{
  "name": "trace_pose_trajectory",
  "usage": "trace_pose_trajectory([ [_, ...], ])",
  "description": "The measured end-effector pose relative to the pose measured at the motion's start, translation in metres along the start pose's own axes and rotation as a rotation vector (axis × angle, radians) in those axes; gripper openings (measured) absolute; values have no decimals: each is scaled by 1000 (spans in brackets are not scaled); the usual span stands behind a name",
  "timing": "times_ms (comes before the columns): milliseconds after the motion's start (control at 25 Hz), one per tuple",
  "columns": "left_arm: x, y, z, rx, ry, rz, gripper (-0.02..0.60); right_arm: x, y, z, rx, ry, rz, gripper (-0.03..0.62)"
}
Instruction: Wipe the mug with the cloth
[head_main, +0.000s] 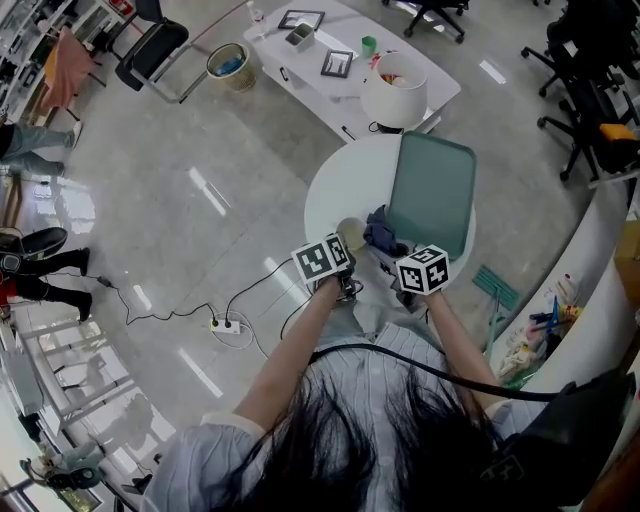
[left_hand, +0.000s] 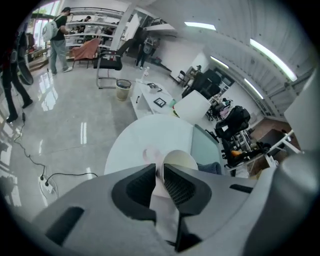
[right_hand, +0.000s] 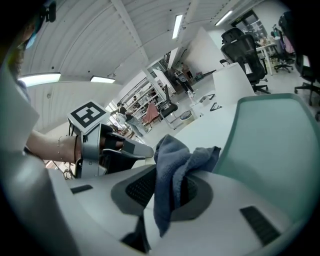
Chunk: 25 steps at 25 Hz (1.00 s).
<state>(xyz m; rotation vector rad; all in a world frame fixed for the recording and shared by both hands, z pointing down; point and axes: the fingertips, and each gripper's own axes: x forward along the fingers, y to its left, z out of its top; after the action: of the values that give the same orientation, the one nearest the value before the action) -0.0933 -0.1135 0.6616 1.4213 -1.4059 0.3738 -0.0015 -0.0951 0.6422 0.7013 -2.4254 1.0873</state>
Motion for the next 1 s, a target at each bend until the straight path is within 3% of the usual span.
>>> trace_pose_trajectory([
  [160, -6, -6, 4, 190, 36, -42, 48, 0, 0, 0, 14, -4, -4, 80],
  [280, -10, -14, 11, 478, 43, -66, 48, 0, -1, -1, 17, -5, -5, 80],
  [400, -5, -24, 7, 759, 88, -161, 48, 0, -1, -2, 25, -10, -9, 80],
  [640, -3, -39, 26, 1059, 201, -323, 48, 0, 1, -2, 42, -15, -15, 80],
  [840, 8, -52, 24, 1400, 349, -411, 48, 0, 0, -3, 56, -15, -22, 80],
  [1000, 13, -66, 13, 1574, 449, -510, 48, 1, 1, -2, 66, -15, -28, 80],
])
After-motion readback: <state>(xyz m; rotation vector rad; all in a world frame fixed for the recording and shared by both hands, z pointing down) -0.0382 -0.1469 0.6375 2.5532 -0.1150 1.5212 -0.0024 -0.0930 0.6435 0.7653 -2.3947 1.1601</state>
